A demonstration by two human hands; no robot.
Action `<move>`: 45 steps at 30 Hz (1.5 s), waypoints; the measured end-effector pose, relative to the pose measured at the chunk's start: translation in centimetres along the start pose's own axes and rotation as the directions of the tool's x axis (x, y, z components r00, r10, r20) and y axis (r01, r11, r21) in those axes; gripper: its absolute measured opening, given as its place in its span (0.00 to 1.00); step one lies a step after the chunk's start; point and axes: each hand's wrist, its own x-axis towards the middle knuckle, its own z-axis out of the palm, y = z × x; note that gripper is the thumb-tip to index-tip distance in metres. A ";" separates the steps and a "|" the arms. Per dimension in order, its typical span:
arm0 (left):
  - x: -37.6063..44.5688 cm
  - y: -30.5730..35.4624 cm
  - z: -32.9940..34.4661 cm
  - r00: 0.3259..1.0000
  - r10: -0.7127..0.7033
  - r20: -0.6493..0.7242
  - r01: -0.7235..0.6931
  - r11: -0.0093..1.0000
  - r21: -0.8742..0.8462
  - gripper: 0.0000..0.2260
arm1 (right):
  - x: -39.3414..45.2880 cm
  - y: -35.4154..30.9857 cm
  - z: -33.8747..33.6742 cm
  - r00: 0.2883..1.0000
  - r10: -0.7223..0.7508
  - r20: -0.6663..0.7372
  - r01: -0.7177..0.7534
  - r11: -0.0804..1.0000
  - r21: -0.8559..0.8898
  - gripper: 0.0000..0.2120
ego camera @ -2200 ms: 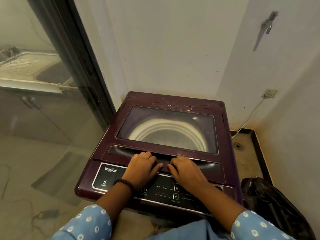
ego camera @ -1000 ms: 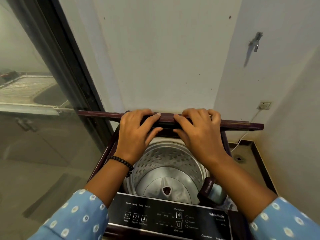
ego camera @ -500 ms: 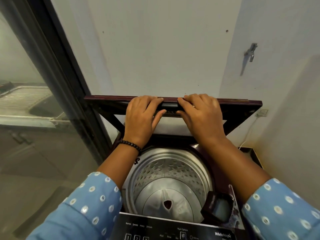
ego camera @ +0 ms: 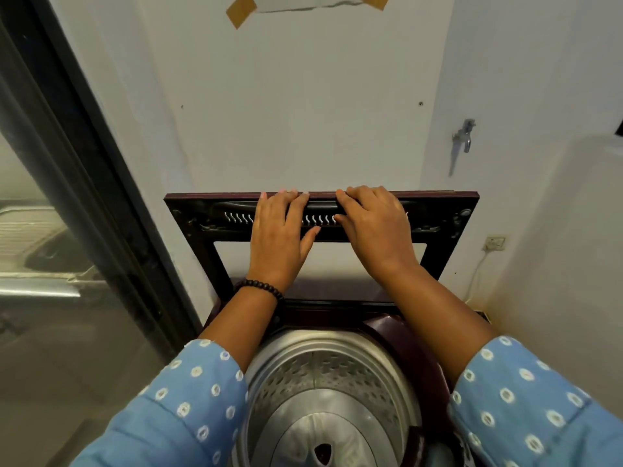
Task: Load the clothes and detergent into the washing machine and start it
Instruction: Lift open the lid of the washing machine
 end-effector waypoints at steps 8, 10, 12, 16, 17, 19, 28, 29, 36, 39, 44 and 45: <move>3.3 -0.3 3.2 0.998 -0.038 0.059 0.037 0.999 0.026 0.28 | 2.3 1.9 3.0 0.995 0.082 0.060 -0.083 0.996 0.021 0.19; 3.8 -0.7 4.0 0.997 -0.035 0.066 0.033 0.999 0.030 0.28 | 2.6 2.3 3.9 0.991 0.094 0.094 -0.096 0.995 0.019 0.19; 4.5 -1.1 4.7 0.996 -0.034 0.078 0.031 0.999 0.030 0.28 | 3.1 2.7 4.7 0.986 0.111 0.123 -0.115 0.993 0.019 0.19; 5.5 -1.7 6.1 0.993 -0.032 0.111 0.031 0.999 0.013 0.28 | 4.0 3.1 5.8 0.970 0.153 0.187 -0.162 0.986 0.035 0.19; 5.8 -1.9 6.4 0.992 -0.032 0.119 0.031 0.999 0.009 0.28 | 4.1 3.3 6.1 0.966 0.161 0.201 -0.171 0.984 0.037 0.19; 6.1 -2.2 7.1 0.990 -0.035 0.136 0.035 0.999 0.004 0.28 | 4.4 3.5 6.6 0.960 0.171 0.222 -0.185 0.982 0.040 0.18; 7.3 -3.0 9.3 0.979 -0.047 0.196 0.051 0.999 -0.013 0.27 | 5.3 4.3 8.6 0.921 0.210 0.329 -0.230 0.973 0.021 0.20; 7.5 -3.1 9.5 0.978 -0.049 0.204 0.053 0.999 -0.012 0.27 | 5.4 4.4 8.8 0.919 0.215 0.331 -0.234 0.972 0.020 0.20; 8.0 -3.6 10.2 0.969 -0.060 0.241 0.067 0.998 -0.019 0.27 | 5.7 4.7 9.8 0.906 0.225 0.357 -0.244 0.970 0.006 0.20; 8.2 -3.7 10.6 0.966 -0.056 0.252 0.062 0.998 -0.016 0.27 | 5.8 4.9 10.2 0.900 0.229 0.370 -0.247 0.969 0.003 0.20; 8.2 -3.9 11.0 0.968 -0.050 0.246 0.055 0.998 -0.016 0.27 | 5.7 5.2 10.8 0.910 0.222 0.349 -0.234 0.972 -0.008 0.20; 8.2 -3.9 11.1 0.969 -0.049 0.244 0.055 0.998 -0.016 0.27 | 5.6 5.2 10.8 0.914 0.220 0.340 -0.231 0.973 -0.007 0.20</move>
